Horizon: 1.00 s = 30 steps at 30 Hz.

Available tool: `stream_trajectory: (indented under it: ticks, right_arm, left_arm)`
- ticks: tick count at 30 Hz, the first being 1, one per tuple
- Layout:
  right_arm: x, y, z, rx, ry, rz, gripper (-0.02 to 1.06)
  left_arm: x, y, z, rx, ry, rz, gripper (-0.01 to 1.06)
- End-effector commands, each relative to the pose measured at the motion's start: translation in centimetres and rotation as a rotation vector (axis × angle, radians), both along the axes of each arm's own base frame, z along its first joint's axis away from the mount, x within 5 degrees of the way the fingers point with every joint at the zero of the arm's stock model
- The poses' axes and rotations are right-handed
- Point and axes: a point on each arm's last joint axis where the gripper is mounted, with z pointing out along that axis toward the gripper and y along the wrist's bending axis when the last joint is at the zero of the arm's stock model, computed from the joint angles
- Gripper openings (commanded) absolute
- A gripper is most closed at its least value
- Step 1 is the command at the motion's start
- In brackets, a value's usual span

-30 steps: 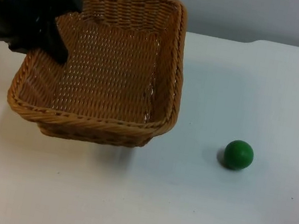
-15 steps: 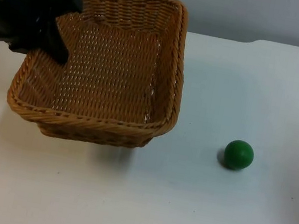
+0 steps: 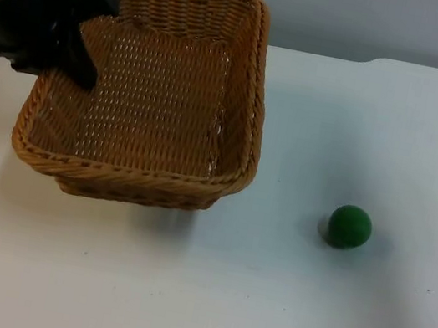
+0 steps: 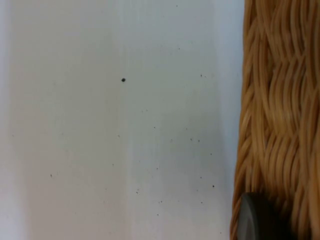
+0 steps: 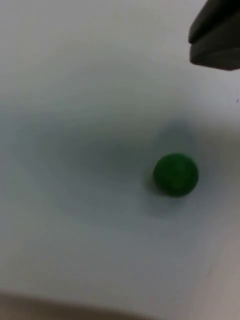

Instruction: Pick up the basket with the left hand and place the ball into the basket with the right hand.

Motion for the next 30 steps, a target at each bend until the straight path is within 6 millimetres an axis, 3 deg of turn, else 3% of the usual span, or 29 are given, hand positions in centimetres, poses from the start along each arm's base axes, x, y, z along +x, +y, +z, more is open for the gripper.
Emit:
stream_trajectory:
  ticks: [1,3,4,7,8,10,20,25,30]
  right_arm:
    - [0.7,1.6,-0.4,0.004,0.012,0.024,0.07]
    - [1.5,2.9,-1.4,0.008,0.042,0.032,0.26]
    - [1.5,2.9,-1.4,0.008,0.042,0.032,0.26]
    - [2.2,3.8,-3.2,0.001,0.091,0.031,0.56]
    - [2.2,3.8,-3.2,0.001,0.091,0.031,0.56]
    - [2.7,4.0,-4.9,0.000,0.139,-0.001,0.67]
    - [3.6,4.4,-8.8,-0.007,0.224,-0.041,0.67]
    - [3.8,4.7,-9.6,0.025,0.245,-0.065,0.67]
    - [3.4,6.5,-9.5,0.040,0.217,-0.023,0.67]
  left_arm:
    - [0.2,0.0,0.8,-0.020,-0.023,0.022,0.00]
    - [0.3,0.0,0.8,-0.015,-0.030,0.028,0.00]
    - [0.3,0.0,0.8,-0.015,-0.030,0.028,0.00]
    - [0.4,0.1,0.8,-0.011,-0.035,0.034,0.00]
    - [0.4,0.1,0.8,-0.011,-0.035,0.034,0.00]
    - [0.4,0.1,0.8,-0.010,-0.037,0.035,0.00]
    - [0.4,0.1,0.8,-0.007,-0.042,0.040,0.00]
    - [0.4,0.1,0.8,-0.007,-0.042,0.040,0.00]
    - [0.4,0.1,0.8,-0.007,-0.042,0.040,0.00]
